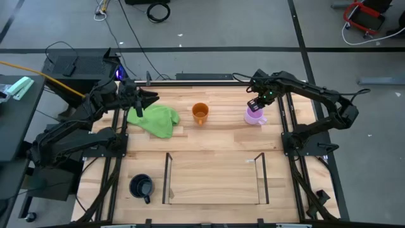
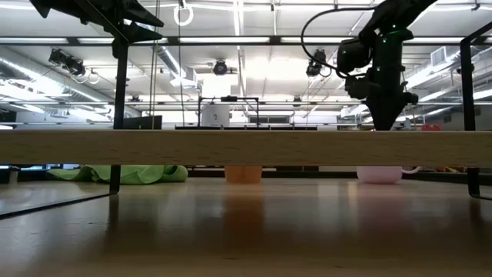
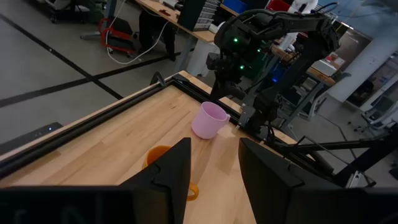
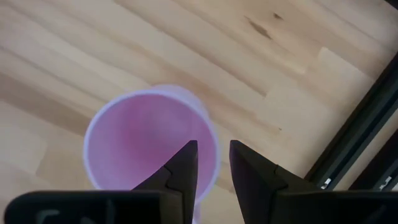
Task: Stack small to large cups/mugs on shelf
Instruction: Put the pink cup on the shelf
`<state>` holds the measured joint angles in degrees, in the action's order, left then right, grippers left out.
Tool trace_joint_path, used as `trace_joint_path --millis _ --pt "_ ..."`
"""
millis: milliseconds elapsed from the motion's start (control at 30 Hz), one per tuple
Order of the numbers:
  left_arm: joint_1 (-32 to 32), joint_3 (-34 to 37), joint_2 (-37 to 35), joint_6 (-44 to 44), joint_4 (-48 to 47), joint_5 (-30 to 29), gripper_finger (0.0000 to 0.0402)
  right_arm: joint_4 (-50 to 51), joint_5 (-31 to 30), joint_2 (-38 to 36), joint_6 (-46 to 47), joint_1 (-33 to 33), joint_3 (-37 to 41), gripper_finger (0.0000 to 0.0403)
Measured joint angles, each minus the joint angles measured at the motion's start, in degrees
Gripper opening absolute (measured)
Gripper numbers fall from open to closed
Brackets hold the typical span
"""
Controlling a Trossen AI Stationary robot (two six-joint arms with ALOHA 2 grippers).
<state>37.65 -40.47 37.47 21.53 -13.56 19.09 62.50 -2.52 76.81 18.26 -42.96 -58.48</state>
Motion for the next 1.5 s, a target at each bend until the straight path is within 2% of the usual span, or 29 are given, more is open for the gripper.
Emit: trace_joint_path --millis 233,900,1233,1500 --pt "0.0 0.0 0.0 0.3 -1.2 0.0 0.015 -1.2 0.1 2.3 -1.8 -2.2 0.0 0.01" --pt "0.0 0.0 0.0 0.4 -2.3 0.0 0.0153 -0.9 2.4 2.8 -5.0 -2.1 0.0 0.01" --pt "0.0 0.0 0.0 0.4 -2.2 0.0 0.0152 -2.5 2.8 2.9 -5.2 -2.1 6.0 0.01" --pt "0.0 0.0 0.0 0.4 -2.2 0.0 0.0153 -6.2 3.1 2.8 -4.0 -2.1 6.7 0.01"
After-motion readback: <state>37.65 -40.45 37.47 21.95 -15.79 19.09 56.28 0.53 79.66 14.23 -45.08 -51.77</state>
